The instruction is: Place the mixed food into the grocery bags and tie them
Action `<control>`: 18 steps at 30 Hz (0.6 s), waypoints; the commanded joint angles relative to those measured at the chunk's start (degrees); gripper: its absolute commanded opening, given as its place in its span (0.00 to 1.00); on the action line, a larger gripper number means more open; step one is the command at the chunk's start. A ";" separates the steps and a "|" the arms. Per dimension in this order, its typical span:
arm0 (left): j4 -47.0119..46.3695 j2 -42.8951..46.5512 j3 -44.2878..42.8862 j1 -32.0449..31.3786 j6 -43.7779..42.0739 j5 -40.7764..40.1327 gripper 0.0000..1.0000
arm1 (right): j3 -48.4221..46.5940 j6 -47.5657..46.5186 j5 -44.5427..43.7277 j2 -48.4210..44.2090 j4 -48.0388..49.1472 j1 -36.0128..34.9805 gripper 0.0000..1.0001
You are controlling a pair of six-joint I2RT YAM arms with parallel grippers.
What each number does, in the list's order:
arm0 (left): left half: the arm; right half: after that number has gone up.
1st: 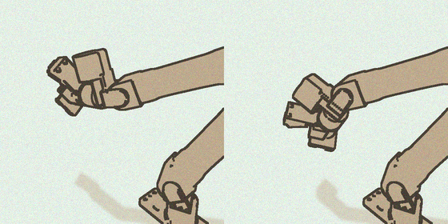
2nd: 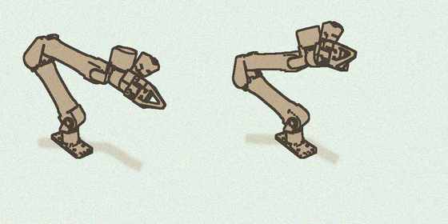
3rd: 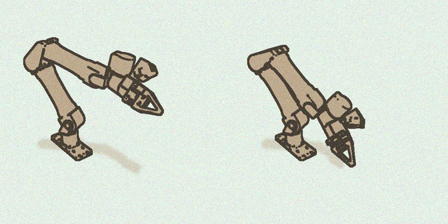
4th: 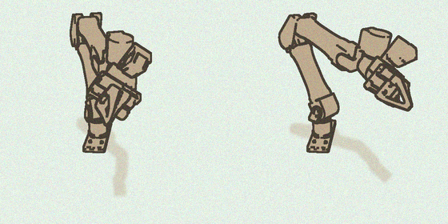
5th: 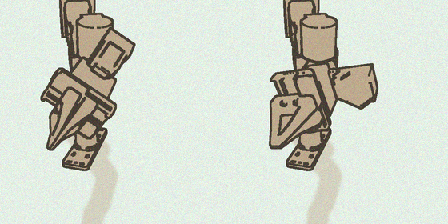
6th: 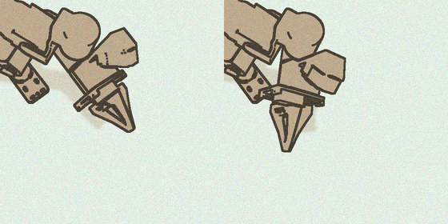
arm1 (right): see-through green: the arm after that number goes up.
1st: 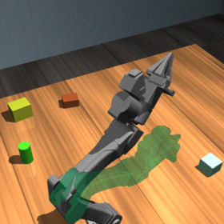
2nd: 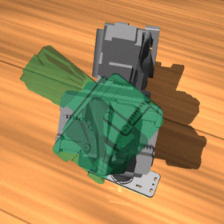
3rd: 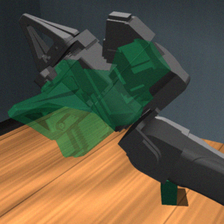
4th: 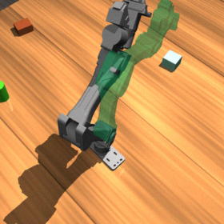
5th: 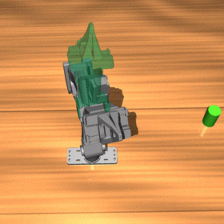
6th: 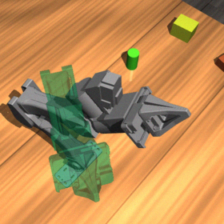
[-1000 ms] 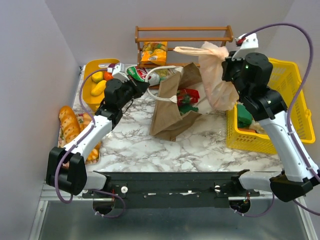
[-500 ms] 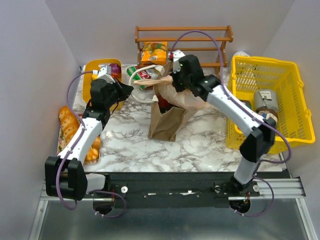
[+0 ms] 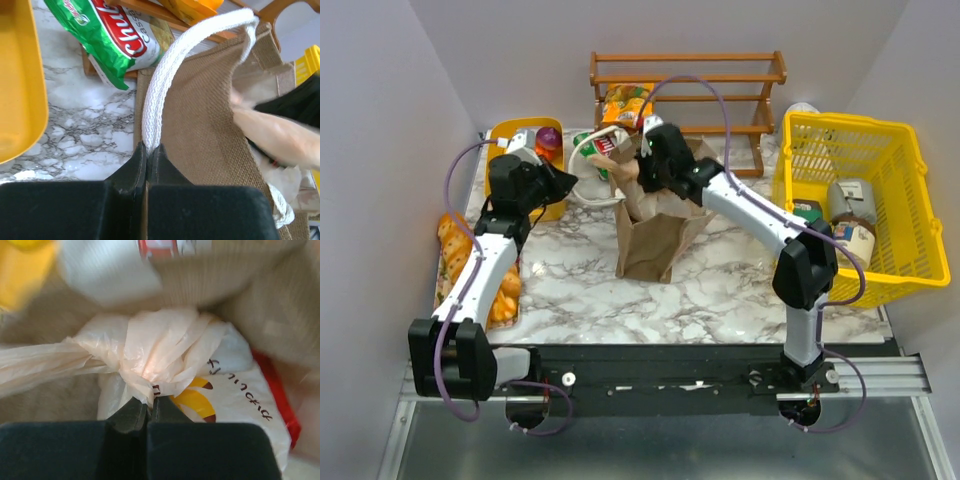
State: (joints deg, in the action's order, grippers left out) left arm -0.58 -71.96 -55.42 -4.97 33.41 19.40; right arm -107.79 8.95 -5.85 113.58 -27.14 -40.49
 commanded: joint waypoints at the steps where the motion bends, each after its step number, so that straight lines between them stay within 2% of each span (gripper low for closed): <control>1: -0.12 3.75 -1.10 4.44 -0.01 3.19 0.00 | 16.35 4.23 -0.56 -3.88 2.69 -1.52 0.01; 2: -0.47 4.20 -0.57 6.19 0.25 3.10 0.00 | 22.99 4.76 -1.00 -4.50 4.53 -2.13 0.01; 5: -2.40 5.60 1.44 9.27 1.66 3.80 0.00 | 27.80 6.16 0.30 -3.99 7.35 -2.40 0.01; 11: -2.85 7.36 2.86 12.26 2.19 5.65 0.00 | 22.37 4.07 4.88 -2.04 6.57 -3.19 0.01; 12: -2.76 7.89 3.21 12.79 2.10 5.39 0.00 | 20.88 3.62 5.31 -2.39 6.57 -3.19 0.04; 14: -2.67 9.38 4.00 14.10 0.53 4.17 0.00 | 19.73 2.31 5.50 -4.14 6.31 -3.19 0.21; 15: -1.19 9.65 3.92 14.55 -0.70 3.63 0.00 | 19.20 2.04 5.50 -5.03 6.04 -3.28 0.39; 17: 0.66 9.74 2.08 14.82 -3.60 2.58 0.00 | 17.79 1.07 5.58 -7.91 4.65 -3.28 0.52; 18: 4.32 9.56 1.29 14.82 -7.79 2.40 0.00 | 17.00 1.16 4.63 -8.72 3.59 -3.19 0.64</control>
State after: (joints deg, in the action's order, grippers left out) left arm -1.13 -63.94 -51.88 8.43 33.71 23.53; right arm -88.42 12.38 -0.73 108.38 -15.55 -43.77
